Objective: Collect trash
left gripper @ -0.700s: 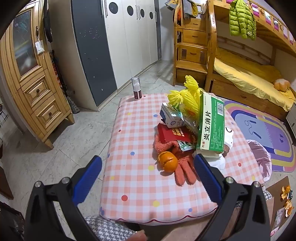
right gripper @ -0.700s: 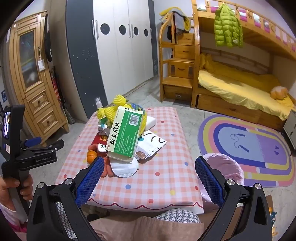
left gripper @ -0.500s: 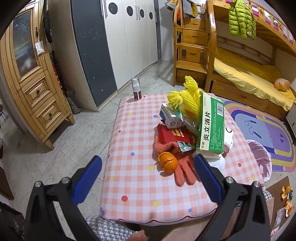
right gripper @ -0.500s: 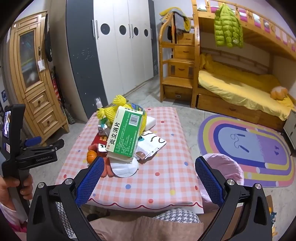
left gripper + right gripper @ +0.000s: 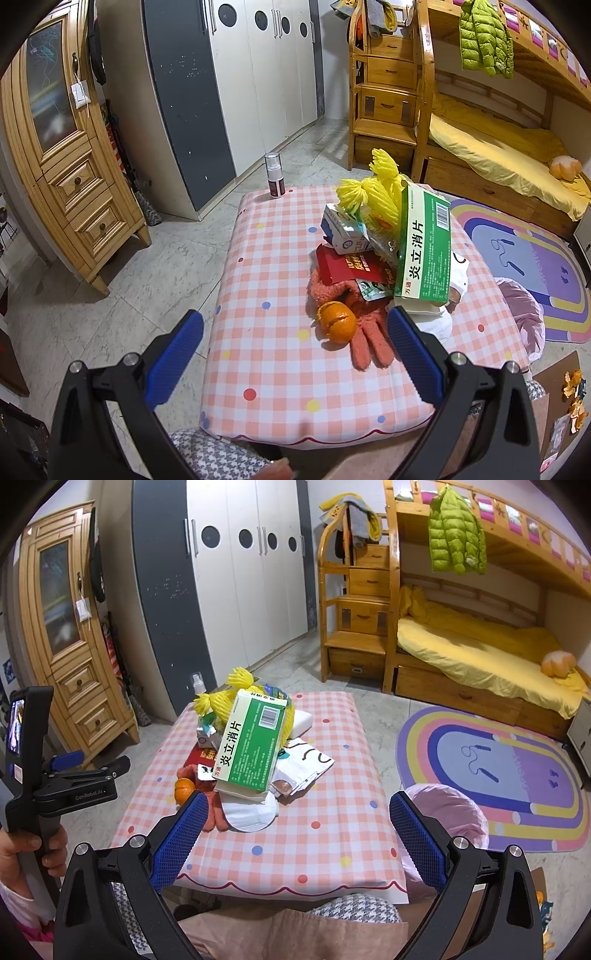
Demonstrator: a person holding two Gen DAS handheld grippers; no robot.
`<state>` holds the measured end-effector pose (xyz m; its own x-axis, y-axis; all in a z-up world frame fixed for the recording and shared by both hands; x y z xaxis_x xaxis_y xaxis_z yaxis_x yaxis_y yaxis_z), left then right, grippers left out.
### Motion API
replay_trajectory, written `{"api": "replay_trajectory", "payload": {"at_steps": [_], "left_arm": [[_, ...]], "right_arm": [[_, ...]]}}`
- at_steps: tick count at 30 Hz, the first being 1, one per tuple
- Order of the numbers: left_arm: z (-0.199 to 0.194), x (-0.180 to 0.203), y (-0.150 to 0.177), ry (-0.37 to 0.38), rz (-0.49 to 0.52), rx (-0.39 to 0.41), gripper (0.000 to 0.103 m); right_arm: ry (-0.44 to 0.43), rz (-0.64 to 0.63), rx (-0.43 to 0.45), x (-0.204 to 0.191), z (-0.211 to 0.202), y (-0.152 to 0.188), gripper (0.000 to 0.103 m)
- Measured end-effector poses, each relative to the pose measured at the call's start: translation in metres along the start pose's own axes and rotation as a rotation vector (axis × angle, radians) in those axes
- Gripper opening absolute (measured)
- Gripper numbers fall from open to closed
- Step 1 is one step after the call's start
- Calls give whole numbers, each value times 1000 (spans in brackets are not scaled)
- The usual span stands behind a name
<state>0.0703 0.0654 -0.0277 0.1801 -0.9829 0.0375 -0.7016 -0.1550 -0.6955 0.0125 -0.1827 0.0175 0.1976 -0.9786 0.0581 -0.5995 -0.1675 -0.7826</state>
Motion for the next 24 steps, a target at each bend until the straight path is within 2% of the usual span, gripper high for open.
{"api": "replay_trajectory", "payload": {"at_steps": [24], "left_arm": [[2,5,4,-8,4,-1,97]], "right_arm": [[-2,-1,4,-1,-3,0,97]]}}
Point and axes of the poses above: each gripper's, at about its wrist camera, not at the fingertips, and z roughly the way its jaws point, x to its right, y to its underside, the point moved 7 cm from there along z, roughly the way its jaws point, and after that the axes turned 10 degrees about -z, right-handed, at the moved point
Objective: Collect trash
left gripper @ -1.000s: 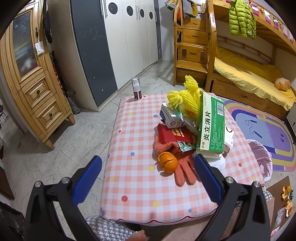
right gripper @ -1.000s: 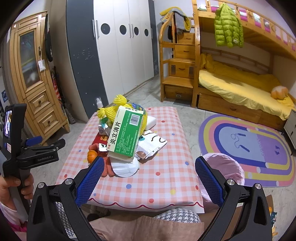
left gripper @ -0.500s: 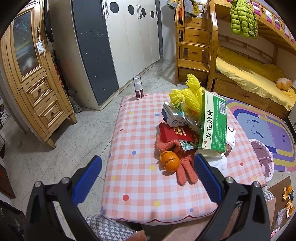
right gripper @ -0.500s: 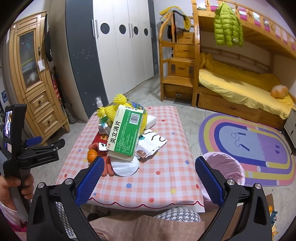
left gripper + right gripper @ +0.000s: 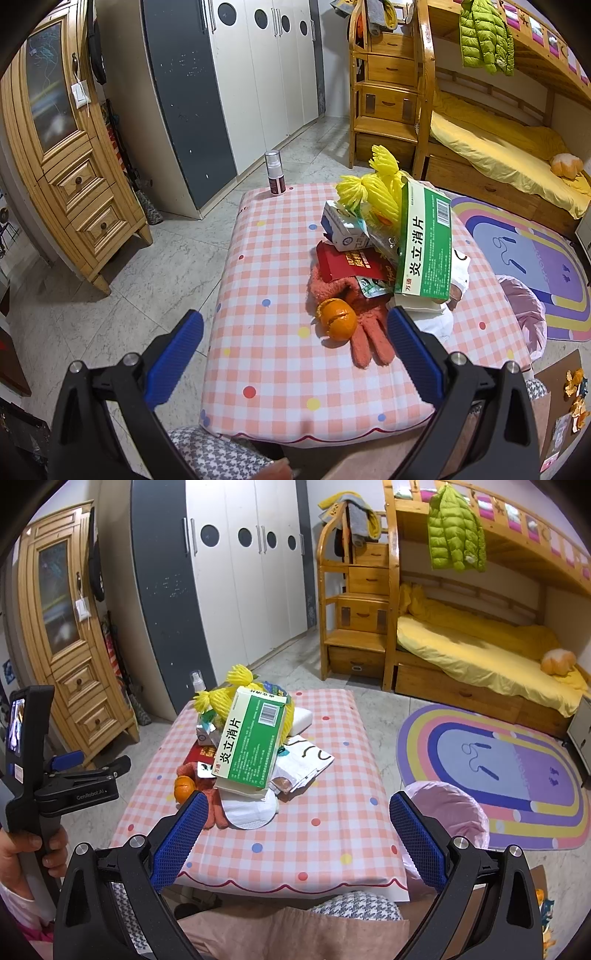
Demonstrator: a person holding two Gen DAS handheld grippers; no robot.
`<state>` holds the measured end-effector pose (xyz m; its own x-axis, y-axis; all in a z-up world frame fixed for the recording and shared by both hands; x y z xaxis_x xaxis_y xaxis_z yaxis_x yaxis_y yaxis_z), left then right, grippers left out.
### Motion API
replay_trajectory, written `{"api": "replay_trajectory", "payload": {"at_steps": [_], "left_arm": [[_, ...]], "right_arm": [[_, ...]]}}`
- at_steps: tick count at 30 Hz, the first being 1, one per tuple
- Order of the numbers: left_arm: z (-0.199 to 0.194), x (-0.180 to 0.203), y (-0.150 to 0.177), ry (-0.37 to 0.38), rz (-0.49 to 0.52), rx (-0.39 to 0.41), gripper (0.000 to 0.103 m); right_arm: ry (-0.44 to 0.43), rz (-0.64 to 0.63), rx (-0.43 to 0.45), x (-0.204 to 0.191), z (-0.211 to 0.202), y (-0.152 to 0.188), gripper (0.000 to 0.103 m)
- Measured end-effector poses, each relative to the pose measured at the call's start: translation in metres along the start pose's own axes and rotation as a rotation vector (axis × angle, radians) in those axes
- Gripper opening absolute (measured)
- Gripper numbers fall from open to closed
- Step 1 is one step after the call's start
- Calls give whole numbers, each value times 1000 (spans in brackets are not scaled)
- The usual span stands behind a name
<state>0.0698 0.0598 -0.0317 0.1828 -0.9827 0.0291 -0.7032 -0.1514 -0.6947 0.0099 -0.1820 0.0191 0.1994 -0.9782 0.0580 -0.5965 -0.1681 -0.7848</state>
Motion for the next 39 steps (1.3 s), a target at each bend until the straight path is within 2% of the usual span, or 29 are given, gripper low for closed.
{"api": "replay_trajectory", "payload": {"at_steps": [8,12,14,16,19,25,27,29,30,39], "left_arm": [[2,-1,2,-4,-2,-3,97],[7,-5,4,-12,-8,-12,97],[10,-6,2,-17,-11,-16,97],[14,-9,1,-23,-15,-18,97],[21,-11,-3,-35,-17,-21,97],[42,-18,-10,-43,-35,-31,96],[49,-22,-13,-52,-43,-28,96],[57,-26,-14,-57,-47,-24,96],[61,-27,-15,-61,-48,-26,96],[103,-46,-29,-136,-93,-41,96]], "right_arm": [[-2,-7,-11,-2,6,11,97],[-2,-8,-9,-6,9,10,97],[29,-53,-50,-4,16,6,97],[35,-70,-50,-5,20,3,97],[10,-53,-43,-7,30,-3,97],[-83,-69,5,-26,64,-16,97],[-110,-89,-12,-36,79,-17,97],[-119,-97,-35,-43,93,-16,97],[-95,-108,-55,-45,103,-15,97],[-133,-93,-71,-65,155,-20,95]]}}
Point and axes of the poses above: each gripper's, at about its wrist camera, not at the fingertips, and z roughly the way its jaws point, x to its right, y to its underside, the point moved 7 cm from there along z, roughly the way its jaws point, and after that the axes turned 10 degrees about -z, right-handed, at the moved point
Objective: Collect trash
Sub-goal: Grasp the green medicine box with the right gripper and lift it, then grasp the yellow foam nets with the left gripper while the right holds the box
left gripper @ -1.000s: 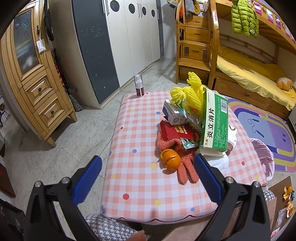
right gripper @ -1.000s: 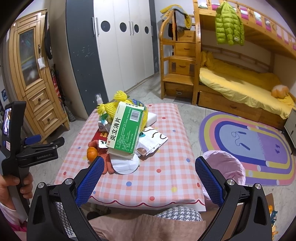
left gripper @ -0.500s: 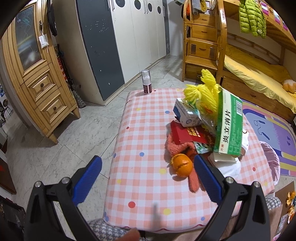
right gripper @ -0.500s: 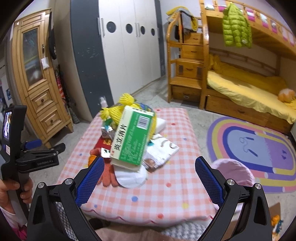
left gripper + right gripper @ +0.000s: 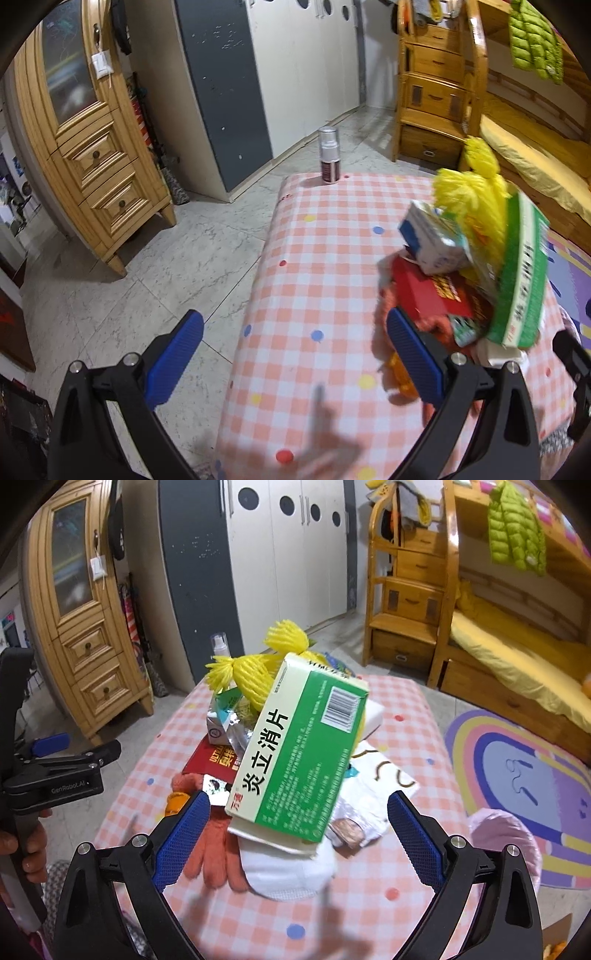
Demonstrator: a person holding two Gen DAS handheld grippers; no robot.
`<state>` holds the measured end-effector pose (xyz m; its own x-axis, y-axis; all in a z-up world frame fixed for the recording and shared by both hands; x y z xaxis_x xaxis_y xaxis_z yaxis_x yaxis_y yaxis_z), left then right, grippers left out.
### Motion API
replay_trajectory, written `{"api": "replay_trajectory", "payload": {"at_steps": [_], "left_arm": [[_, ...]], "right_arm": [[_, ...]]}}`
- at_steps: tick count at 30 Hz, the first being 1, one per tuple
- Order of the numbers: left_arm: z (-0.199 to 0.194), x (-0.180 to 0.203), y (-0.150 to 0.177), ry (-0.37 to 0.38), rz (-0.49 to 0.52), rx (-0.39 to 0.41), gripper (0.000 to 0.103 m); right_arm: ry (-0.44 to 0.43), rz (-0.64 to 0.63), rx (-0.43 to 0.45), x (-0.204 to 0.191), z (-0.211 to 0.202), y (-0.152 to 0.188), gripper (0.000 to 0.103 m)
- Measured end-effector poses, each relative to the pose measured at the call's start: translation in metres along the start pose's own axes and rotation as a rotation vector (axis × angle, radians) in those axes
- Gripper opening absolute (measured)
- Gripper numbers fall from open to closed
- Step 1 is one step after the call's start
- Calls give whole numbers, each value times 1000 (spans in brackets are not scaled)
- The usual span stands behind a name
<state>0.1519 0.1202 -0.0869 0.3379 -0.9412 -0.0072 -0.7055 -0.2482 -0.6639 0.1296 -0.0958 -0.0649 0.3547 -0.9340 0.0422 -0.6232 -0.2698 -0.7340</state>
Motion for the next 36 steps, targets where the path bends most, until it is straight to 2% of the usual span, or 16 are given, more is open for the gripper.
{"api": "replay_trajectory", "payload": {"at_steps": [10,13,15,23,27,32,36], "left_arm": [[26,7,-4,-3,2,-34,96],[29,8,-2,1,3,-44,96],[27,9,0,6,6,-45,96],[10,19,-1,37,23,-19,96],[-4,33,-2,92,45,-2,96],[-24,76,-6,219,94,17,96],[-31,127,-14,318,132,18,84]], "right_arm": [[-20,75,-60,4,54,-5,96],[-4,67,-95,1,63,-1,95],[-5,82,-100,1,60,4,87],[-2,52,-25,5,14,4,81],[43,34,10,21,-14,5,81],[155,27,3,58,-36,16,81],[207,41,11,79,-45,23,82]]}}
Point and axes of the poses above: each gripper's, at about its wrist camera, not at the fingertips, and z roughly the way its jaws point, x to its right, y to its underside, the point moved 7 cm from there along z, roughly the way its jaws point, and after that the axes turned 10 degrees about -z, right-handed, at the moved point
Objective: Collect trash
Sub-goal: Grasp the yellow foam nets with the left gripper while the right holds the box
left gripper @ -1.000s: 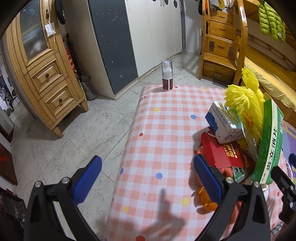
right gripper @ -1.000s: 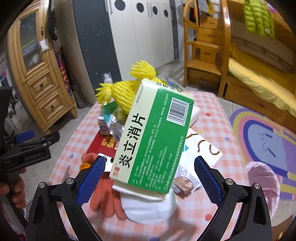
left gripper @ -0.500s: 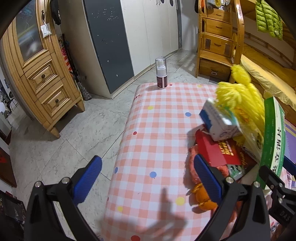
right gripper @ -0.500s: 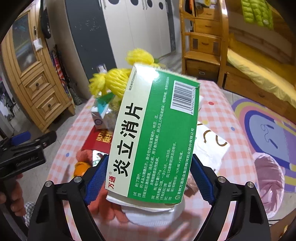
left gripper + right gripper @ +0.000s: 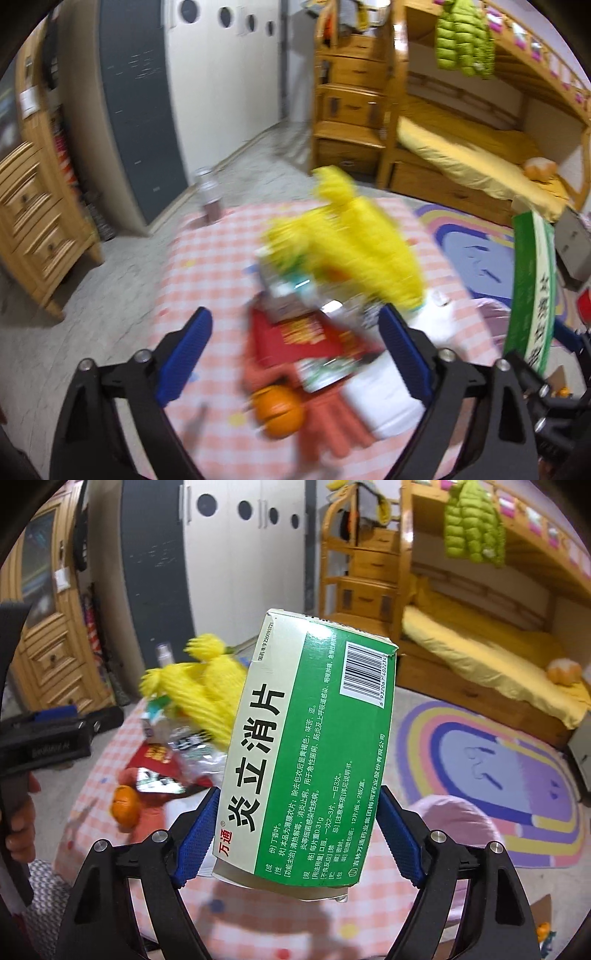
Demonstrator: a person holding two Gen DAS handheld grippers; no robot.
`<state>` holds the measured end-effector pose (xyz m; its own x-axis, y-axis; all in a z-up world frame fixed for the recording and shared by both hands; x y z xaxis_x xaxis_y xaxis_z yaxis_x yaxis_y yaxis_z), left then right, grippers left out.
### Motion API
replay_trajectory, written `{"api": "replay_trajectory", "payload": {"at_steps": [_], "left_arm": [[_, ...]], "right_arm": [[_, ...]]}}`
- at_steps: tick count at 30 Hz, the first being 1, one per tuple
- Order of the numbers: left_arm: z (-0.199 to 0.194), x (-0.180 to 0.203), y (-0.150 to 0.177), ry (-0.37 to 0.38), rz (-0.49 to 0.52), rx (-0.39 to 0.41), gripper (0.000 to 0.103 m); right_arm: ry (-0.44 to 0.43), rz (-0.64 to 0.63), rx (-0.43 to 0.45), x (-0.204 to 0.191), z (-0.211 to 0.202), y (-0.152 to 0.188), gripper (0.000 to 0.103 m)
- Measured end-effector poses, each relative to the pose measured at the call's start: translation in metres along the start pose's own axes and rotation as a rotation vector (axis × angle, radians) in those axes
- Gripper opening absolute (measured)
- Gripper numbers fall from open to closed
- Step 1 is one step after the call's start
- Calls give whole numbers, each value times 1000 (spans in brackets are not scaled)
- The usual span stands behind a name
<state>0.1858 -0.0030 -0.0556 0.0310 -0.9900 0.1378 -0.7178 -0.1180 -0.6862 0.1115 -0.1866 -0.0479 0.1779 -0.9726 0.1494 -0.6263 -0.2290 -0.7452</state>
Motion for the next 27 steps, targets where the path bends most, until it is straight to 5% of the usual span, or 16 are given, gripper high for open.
{"api": "replay_trajectory", "payload": {"at_steps": [4,12,19,27], "left_arm": [[23,37,-9,36,0,-36,83],[96,57,-18,-66,-50,-149,81],[101,58,-8,-29,2,-153,10],[42,67,-40,142,23,-13,5]], "right_arm": [[15,18,3,16,2,3,82],[-2,37,-2,32,12,7,83],[-25,44,-19,33,14,15,83],[-18,57,24,39,-7,9,83]]}}
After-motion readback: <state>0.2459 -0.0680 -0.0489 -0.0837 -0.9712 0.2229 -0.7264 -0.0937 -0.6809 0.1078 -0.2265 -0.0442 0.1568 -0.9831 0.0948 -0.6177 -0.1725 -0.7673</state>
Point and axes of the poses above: each gripper's, at about its wrist camera, not at the fingertips, and z roughly the way its jaws point, x to its right, y to its underside, the point moved 7 cm from there along z, roughly the way its jaws point, and after that the axes turned 10 degrees about -z, right-handed, at the moved point
